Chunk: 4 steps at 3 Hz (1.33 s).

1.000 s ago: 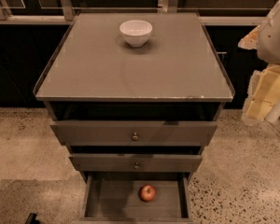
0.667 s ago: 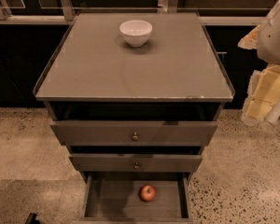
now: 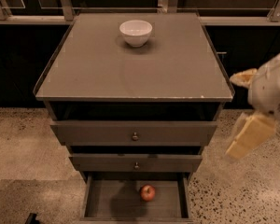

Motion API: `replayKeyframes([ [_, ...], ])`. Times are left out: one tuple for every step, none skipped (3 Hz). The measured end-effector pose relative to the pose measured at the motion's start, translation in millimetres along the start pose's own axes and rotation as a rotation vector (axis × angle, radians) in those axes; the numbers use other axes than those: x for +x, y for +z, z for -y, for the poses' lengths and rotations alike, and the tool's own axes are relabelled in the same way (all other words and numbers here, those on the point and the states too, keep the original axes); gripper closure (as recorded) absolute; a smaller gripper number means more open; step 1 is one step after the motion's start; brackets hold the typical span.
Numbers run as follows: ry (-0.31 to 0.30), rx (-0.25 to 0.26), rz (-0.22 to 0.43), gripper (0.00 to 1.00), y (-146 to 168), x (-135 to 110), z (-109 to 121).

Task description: Pick apple from bottom drawer and place on counter

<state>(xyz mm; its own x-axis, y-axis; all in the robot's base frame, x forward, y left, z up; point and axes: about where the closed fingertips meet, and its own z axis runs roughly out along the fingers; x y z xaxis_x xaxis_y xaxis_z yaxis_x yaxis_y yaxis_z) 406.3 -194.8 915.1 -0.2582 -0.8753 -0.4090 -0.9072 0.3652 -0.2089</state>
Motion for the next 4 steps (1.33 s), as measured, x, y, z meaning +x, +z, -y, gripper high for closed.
replayKeyframes([
  [0.130, -0.082, 0.156, 0.00, 69.4, 13.0, -42.6],
  [0.255, -0.085, 0.218, 0.00, 91.2, 29.2, -61.8],
  [0.257, -0.084, 0.218, 0.00, 90.9, 29.6, -61.9],
  [0.374, -0.065, 0.218, 0.00, 118.4, 47.4, -65.4],
])
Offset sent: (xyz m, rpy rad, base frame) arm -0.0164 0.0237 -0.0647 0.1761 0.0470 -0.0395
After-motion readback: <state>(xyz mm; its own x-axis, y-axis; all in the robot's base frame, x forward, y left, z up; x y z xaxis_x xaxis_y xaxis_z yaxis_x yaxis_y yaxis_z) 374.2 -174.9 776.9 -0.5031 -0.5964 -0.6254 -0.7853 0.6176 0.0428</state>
